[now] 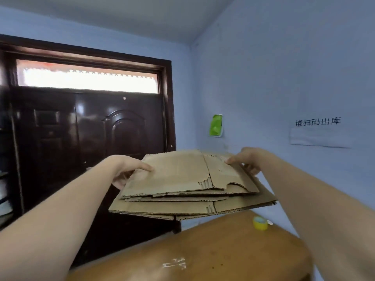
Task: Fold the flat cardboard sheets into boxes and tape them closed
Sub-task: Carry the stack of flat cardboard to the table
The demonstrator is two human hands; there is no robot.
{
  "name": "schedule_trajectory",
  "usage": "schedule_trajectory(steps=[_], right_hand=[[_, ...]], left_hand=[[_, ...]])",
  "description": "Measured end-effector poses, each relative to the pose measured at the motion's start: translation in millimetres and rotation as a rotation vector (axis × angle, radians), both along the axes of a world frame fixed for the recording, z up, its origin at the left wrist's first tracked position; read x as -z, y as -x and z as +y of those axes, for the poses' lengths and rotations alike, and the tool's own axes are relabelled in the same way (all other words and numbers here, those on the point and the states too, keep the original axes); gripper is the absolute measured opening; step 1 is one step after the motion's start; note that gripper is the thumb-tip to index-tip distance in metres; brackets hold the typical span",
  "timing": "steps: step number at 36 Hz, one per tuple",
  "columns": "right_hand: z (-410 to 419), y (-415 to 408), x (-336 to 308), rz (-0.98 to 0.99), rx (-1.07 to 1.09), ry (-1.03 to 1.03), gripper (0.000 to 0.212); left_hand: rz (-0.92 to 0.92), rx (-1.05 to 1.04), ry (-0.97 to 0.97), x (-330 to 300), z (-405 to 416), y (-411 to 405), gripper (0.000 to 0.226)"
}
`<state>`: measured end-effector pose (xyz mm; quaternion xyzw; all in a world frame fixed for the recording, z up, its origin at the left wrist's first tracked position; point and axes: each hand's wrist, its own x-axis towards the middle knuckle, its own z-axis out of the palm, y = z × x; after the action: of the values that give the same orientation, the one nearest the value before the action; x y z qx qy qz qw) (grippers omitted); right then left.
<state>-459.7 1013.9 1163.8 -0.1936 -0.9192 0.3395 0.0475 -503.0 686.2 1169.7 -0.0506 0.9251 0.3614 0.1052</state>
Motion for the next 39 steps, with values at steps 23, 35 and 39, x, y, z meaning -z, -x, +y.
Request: schedule_trajectory(steps=[23, 35, 39], right_hand=[[261.0, 168.5, -6.2, 0.070, 0.208, -0.143, 0.070], [352.0, 292.6, 19.8, 0.019, 0.113, -0.129, 0.068], [383.6, 343.4, 33.3, 0.009, 0.043, -0.124, 0.072]], left_hand=[[-0.011, 0.277, -0.032, 13.8, 285.2, 243.8, 0.077], [0.037, 0.194, 0.066, 27.4, 368.6, 345.0, 0.090], [0.018, 0.130, 0.081, 39.5, 394.4, 377.8, 0.095]])
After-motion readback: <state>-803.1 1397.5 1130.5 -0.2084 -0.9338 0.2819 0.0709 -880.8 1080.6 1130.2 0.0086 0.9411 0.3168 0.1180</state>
